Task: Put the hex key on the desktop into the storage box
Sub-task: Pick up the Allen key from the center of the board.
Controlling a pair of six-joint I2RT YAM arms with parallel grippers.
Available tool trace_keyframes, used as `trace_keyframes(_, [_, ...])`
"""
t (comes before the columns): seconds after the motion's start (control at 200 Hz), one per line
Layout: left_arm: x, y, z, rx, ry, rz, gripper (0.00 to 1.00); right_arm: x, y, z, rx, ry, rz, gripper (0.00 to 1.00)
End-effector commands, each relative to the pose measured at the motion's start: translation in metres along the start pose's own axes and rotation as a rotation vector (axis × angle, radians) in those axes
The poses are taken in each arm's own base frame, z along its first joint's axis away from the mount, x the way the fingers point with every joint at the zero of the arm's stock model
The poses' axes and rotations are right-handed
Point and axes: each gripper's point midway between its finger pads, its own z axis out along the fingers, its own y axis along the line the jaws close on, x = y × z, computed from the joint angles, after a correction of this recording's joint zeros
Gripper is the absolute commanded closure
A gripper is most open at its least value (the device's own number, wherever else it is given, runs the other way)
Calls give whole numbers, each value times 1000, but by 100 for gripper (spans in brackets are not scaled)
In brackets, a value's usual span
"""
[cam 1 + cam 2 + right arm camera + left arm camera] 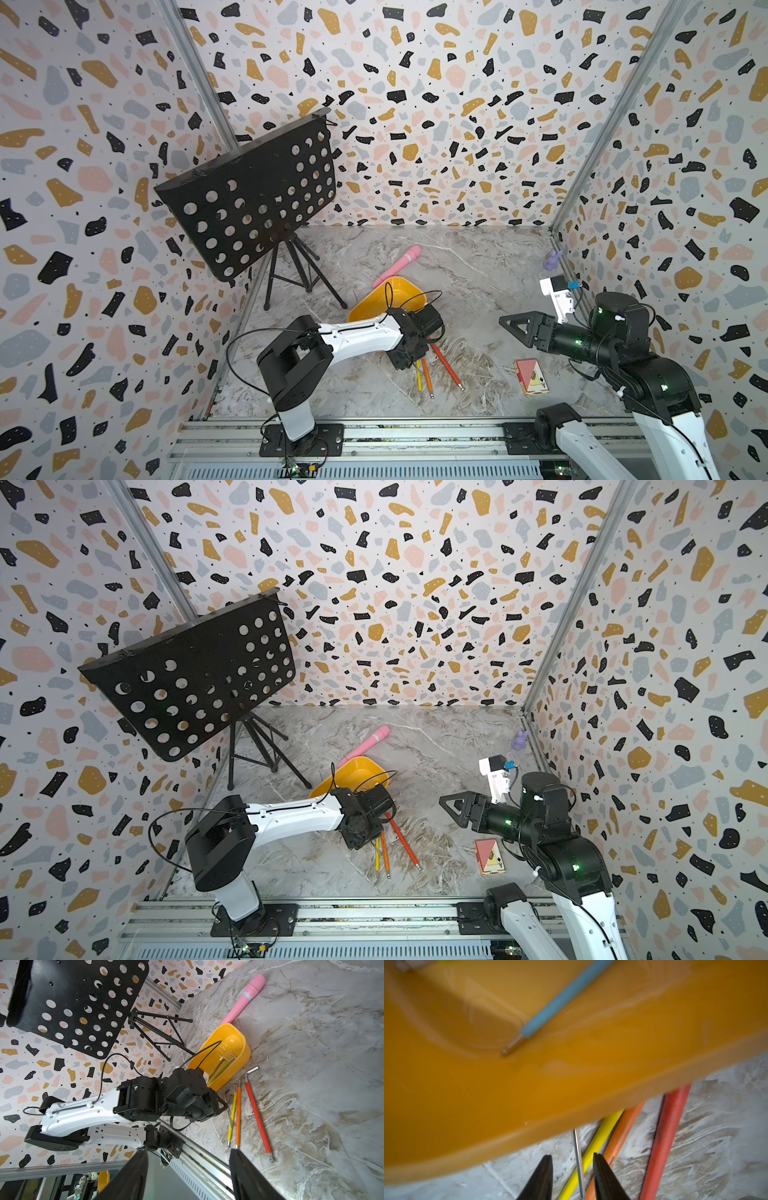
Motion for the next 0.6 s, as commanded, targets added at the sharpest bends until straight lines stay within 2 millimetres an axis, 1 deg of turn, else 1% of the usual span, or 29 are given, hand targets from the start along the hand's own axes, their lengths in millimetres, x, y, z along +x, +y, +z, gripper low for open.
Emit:
trace_keyframes(0.0, [3, 4, 11, -17, 25, -44, 63, 2, 5, -3, -19, -2, -21, 32])
trace_keyframes(0.125, [5, 8, 19, -30, 44, -69, 64, 2, 5, -3, -17, -3, -19, 32])
trace_keyframes(0.28, [5, 8, 25, -32, 48, -81, 67, 2, 5, -3, -17, -2, -20, 33])
trace_keyframes(0.415, [6, 11, 30, -46, 52, -90, 74, 3, 4, -3, -16, -1, -19, 32])
trace_keyframes(0.596, [6, 14, 35, -56, 55, -91, 88, 2, 4, -3, -16, -2, -18, 33])
